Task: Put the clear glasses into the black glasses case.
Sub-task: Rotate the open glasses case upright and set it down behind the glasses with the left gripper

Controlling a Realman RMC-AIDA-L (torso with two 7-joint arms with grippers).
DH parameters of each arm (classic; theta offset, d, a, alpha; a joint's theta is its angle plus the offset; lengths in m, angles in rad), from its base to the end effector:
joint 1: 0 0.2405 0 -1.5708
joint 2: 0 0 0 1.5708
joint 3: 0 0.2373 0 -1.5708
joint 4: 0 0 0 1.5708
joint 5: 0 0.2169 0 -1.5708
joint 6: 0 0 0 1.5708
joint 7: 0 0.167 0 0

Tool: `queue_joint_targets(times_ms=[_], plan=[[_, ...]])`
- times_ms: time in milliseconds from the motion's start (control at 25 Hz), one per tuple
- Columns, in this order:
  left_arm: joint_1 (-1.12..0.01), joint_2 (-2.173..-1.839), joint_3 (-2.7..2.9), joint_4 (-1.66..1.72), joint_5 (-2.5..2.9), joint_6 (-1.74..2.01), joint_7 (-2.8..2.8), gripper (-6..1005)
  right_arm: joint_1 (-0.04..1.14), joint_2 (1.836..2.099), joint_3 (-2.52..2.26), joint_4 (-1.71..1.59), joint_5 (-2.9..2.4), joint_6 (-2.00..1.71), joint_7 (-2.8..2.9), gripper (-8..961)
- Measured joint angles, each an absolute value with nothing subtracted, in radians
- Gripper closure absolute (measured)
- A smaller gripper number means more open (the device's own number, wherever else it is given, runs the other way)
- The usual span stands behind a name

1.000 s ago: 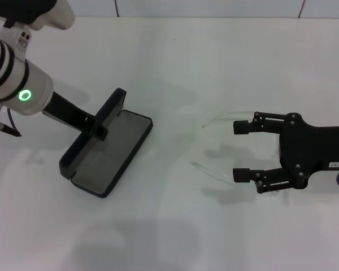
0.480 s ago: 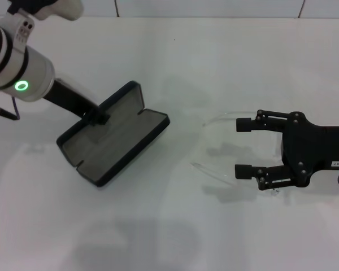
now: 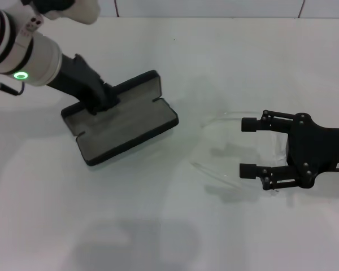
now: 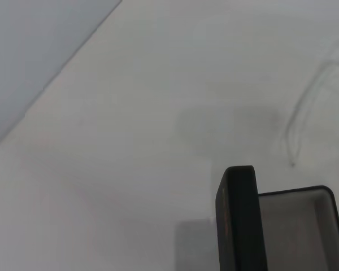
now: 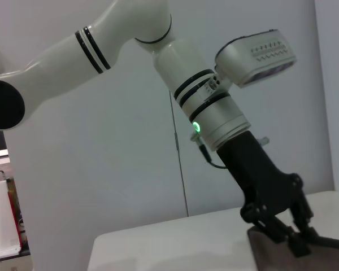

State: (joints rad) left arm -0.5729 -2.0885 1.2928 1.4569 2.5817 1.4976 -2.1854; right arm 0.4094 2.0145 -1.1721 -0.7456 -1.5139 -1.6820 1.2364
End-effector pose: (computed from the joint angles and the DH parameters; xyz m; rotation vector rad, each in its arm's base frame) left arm -0.1600 0.3742 0.0173 -2.6512 -0.4101 0.3998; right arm 0.1960 0.2973 -0.0095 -2.8835 0.1993 0.9913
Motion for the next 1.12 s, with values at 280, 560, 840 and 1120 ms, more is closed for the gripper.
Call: queue_joint_targets(times_ms=[280,560,840,1120], plan=[[-0.568,-2.089,1.364,1.441,2.507,1.379,-1.946,790,0.411,2.02,-1.173,-0.733,-1.506,-1.683,1.236,95],[-0.575,-2.088,1.45,1.377,2.522,1.248,-1.87,782,0.413,2.021,-1.172,-0.71,-1.485,-1.708,1.223,95],[-0.578,-2.088,1.477,1.349,2.535,1.202,-1.871,763,0.408,2.02,-1.175,-0.71,-1.475,-1.716,1.223,95],[-0.577,-2.089,1.511,1.332,2.547,1.189,-1.877,743,0.408,2.02,-1.172,-0.71,-1.472,-1.721,1.223,95]])
